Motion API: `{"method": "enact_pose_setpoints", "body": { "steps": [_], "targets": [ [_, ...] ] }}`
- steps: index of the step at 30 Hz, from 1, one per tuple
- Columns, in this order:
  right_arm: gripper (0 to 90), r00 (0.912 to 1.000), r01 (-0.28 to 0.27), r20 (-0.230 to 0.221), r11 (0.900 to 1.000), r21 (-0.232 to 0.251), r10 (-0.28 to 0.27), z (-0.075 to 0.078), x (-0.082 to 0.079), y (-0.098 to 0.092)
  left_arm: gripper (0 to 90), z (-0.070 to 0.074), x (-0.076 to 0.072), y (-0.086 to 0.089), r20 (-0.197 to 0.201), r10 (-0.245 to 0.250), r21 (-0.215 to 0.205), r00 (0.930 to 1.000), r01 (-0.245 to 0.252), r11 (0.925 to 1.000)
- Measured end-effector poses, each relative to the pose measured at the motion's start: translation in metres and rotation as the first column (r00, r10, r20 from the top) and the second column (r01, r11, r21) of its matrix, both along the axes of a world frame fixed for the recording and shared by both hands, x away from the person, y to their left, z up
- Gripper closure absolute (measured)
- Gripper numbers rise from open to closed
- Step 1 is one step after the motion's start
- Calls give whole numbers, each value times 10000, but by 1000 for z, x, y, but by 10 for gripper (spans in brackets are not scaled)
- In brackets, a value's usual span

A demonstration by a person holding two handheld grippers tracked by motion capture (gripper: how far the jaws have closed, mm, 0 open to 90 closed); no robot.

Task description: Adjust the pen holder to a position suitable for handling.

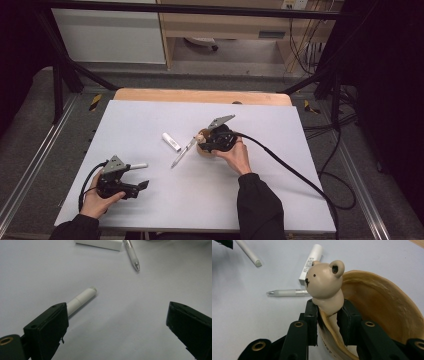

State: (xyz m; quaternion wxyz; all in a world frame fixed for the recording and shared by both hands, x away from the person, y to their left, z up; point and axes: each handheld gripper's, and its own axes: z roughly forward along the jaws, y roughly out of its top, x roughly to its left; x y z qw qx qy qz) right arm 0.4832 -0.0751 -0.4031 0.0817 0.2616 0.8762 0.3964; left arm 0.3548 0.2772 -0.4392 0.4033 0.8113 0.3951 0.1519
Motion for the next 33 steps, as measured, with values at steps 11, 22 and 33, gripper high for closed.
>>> {"method": "enact_pose_setpoints", "body": {
  "steps": [11,22,33],
  "targets": [
    [707,9999,43,-123,9999,105,-42,-4,2,1,42,0,0,0,-15,1,6,10000,-1,10000],
    [680,9999,93,-90,9999,-77,-94,-2,3,-1,42,0,0,-1,-37,-6,45,10000,6,10000],
    [424,9979,583,264,9979,272,-590,12,-4,-8,41,0,0,-1,-45,13,31,10000,-12,10000]
  ]
}}
